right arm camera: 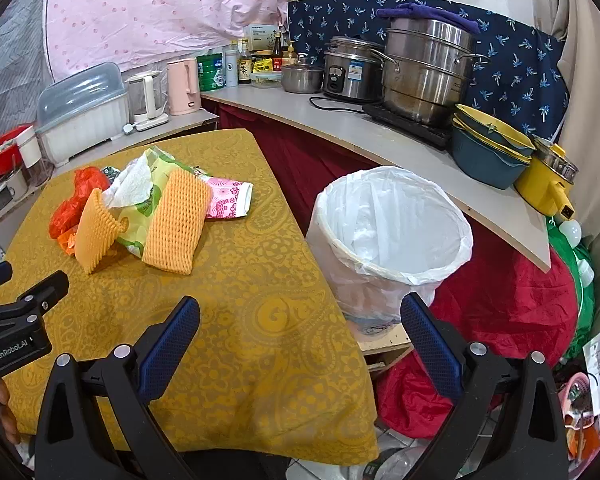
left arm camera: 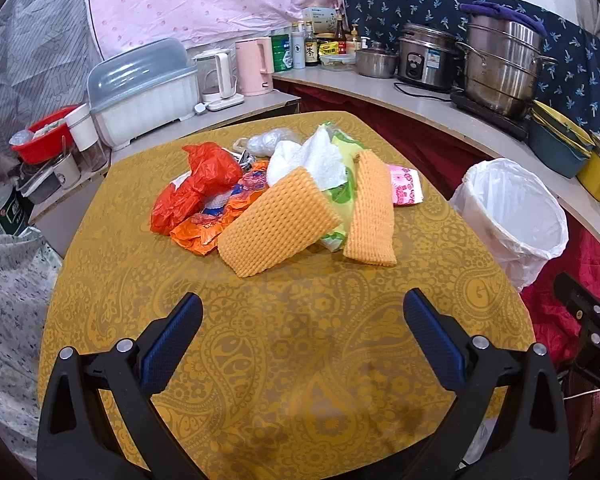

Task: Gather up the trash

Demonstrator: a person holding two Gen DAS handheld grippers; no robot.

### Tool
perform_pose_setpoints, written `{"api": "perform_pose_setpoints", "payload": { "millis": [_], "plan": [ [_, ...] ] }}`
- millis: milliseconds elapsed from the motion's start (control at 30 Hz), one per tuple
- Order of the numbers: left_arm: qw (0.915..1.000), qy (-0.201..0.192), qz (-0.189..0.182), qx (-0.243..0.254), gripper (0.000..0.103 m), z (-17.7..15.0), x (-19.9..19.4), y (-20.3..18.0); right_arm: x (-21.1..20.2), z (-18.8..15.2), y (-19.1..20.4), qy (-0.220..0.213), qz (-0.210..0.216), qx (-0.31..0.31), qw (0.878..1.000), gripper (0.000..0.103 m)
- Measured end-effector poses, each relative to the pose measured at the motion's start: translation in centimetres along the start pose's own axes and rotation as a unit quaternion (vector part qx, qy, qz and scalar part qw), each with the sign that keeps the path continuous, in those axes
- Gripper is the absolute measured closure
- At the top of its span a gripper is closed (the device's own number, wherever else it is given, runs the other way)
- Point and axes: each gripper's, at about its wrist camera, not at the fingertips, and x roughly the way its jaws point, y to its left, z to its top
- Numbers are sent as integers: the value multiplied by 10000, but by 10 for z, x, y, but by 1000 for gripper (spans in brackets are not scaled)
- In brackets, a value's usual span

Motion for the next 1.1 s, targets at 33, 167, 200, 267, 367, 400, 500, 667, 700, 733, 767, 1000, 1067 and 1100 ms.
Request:
{"api": "perform_pose_setpoints", "payload": {
  "millis": [33, 167, 200, 267, 367, 400, 500, 667, 700, 733, 767, 1000, 1067, 1100],
  "plan": [
    [10000, 9, -6, -20, 7, 0, 2, 3, 2, 1, 2, 5, 22, 12, 10000, 7],
    [10000, 3, 22, -85, 7, 3, 12, 18, 16, 7, 9, 8, 108, 91, 9999, 7],
    [9999, -6, -16, -99, 7, 4, 15, 23, 18, 8, 11, 9, 121, 99, 9999, 7],
    [10000, -1, -59, -74, 7, 7, 22, 31, 29, 14, 19, 30, 175, 114, 9998, 7],
    [10000, 16, -70, -40, 7, 9, 35, 43, 41, 20, 29, 36, 244, 146, 9996, 7],
    [10000, 25, -88, -34, 7, 10, 38, 46, 45, 22, 33, 36, 272, 159, 9995, 7],
    [9999, 3, -110, -15, 7, 13, 47, 58, 60, 29, 45, 51, 335, 192, 9992, 7],
    [9999, -40, -150, 19, 7, 17, 55, 68, 88, 40, 70, 161, 525, 207, 9983, 7],
    [9999, -34, -147, 22, 7, 18, 57, 70, 95, 42, 76, 187, 581, 218, 9979, 7],
    [9999, -28, -143, 20, 7, 18, 59, 72, 99, 44, 79, 205, 607, 221, 9977, 7],
    [9999, -16, -160, 7, 7, 19, 61, 75, 104, 46, 85, 232, 653, 222, 9973, 7],
    [9998, 18, -159, -138, 7, 26, 69, 95, 135, 57, 110, 363, 889, 260, 9950, 12],
    [9997, 30, -170, -177, 7, 27, 72, 100, 144, 59, 116, 426, 961, 229, 9942, 16],
    [9997, 41, -172, -186, 7, 27, 73, 102, 147, 59, 118, 431, 981, 216, 9940, 18]
  ]
}}
